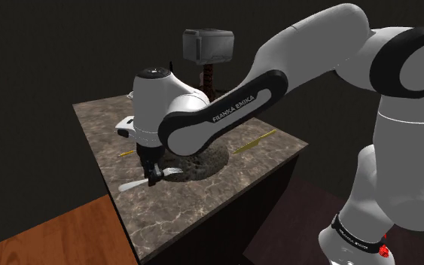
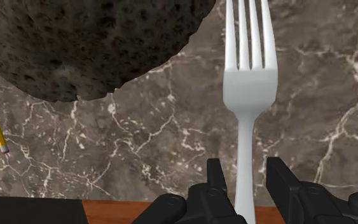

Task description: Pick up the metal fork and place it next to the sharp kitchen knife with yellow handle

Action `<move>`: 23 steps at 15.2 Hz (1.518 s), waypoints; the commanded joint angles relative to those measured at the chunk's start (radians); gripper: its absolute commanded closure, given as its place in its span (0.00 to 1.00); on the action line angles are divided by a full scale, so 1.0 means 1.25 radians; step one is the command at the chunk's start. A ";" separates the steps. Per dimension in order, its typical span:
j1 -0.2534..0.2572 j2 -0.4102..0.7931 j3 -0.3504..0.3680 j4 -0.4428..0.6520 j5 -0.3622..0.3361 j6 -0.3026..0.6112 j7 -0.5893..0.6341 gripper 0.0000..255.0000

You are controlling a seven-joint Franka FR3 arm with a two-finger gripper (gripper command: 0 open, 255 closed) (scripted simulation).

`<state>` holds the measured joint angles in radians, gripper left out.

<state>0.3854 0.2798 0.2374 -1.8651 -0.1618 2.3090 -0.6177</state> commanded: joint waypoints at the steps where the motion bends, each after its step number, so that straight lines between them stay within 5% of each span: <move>1: 0.001 -0.005 0.002 0.017 0.003 -0.022 -0.001 1.00; 6: 0.000 -0.024 0.005 0.045 0.013 -0.068 -0.010 1.00; 23: -0.172 -0.285 -0.114 -0.287 0.146 0.018 -0.363 1.00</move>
<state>0.1801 -0.0661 0.1058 -2.2134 0.0149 2.3323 -1.0456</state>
